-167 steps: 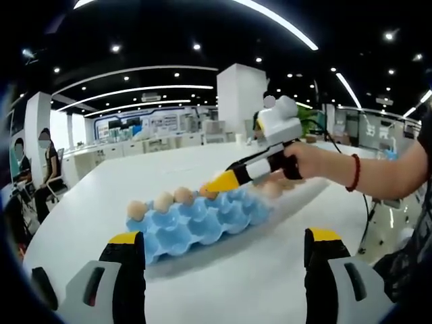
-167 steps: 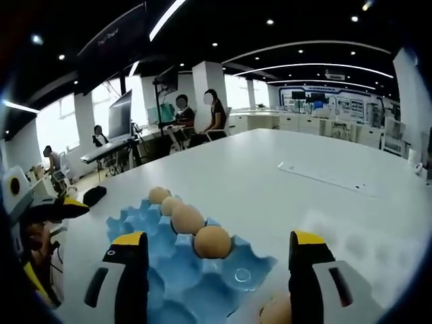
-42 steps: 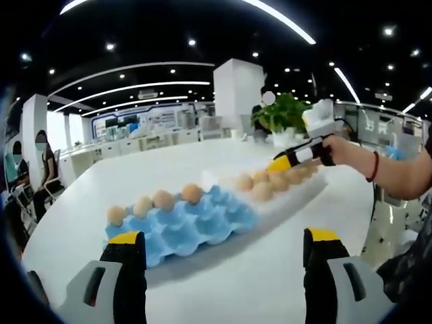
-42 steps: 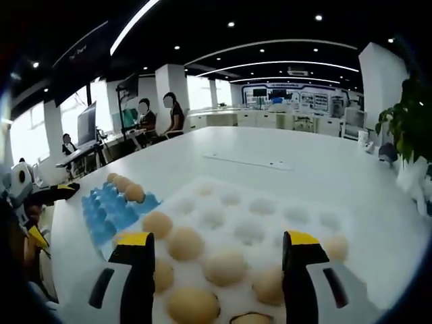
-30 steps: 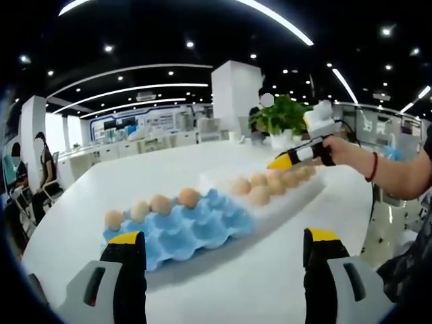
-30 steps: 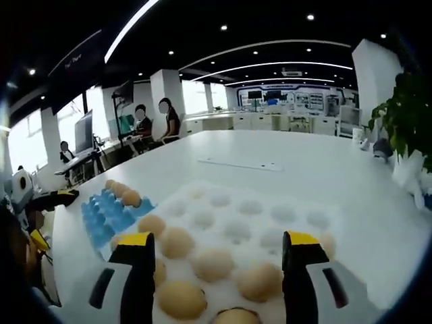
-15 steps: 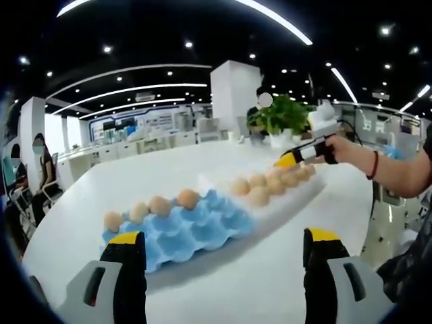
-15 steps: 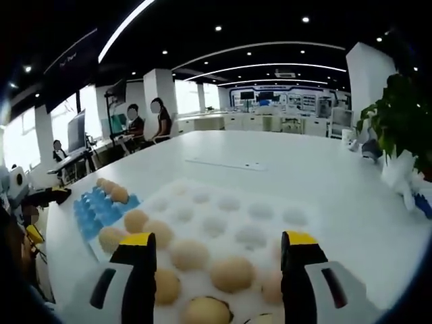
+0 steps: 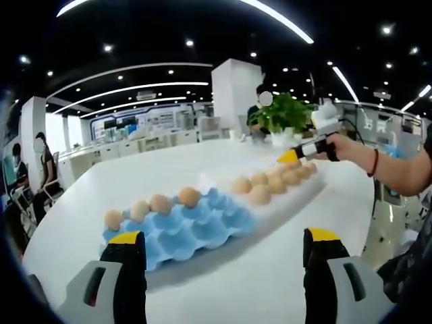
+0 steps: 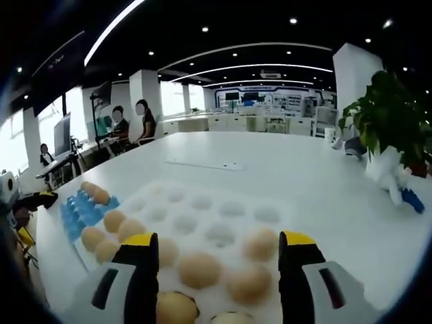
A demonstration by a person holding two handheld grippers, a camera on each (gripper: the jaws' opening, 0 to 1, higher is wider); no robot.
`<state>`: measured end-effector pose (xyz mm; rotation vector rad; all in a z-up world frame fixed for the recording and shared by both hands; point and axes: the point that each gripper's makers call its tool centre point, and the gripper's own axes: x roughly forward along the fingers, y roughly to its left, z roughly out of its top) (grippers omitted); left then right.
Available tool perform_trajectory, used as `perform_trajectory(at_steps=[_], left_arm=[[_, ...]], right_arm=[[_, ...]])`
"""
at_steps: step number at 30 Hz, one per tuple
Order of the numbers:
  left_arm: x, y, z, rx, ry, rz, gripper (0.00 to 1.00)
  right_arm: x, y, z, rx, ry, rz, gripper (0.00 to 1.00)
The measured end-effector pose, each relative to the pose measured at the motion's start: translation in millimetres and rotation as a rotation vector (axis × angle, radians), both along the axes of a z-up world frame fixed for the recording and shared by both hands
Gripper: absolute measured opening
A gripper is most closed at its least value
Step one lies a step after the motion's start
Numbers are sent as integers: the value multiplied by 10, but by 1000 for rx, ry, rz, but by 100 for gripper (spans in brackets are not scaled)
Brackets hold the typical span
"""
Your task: Place the egg into an empty slot of the egg tray after lifting it from the table, then release the egg inside the slot.
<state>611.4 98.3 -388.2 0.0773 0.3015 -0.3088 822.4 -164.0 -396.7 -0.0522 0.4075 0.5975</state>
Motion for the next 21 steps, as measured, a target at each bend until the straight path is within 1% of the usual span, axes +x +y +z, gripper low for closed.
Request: perform_trajectory(at_steps=[2, 5, 9, 14, 18, 21], left_arm=[[-7, 5, -7, 2, 2, 3, 98], [-13, -1, -13, 0, 4, 6, 98], [-12, -10, -7, -11, -1, 14, 99], [-9, -14, -10, -5, -2, 8, 98], [-10, 4, -14, -7, -4, 10, 98], [-18, 21, -20, -3, -2, 14, 98]], right_arm=[[57, -60, -45, 0, 9, -19, 68], [79, -115, -80, -6, 16, -41, 67], [94, -150, -77, 1, 12, -59, 63], [168, -208, -97, 1, 13, -87, 57], [215, -261, -127, -26, 8, -122, 54], [236, -261, -132, -10, 10, -138, 49]])
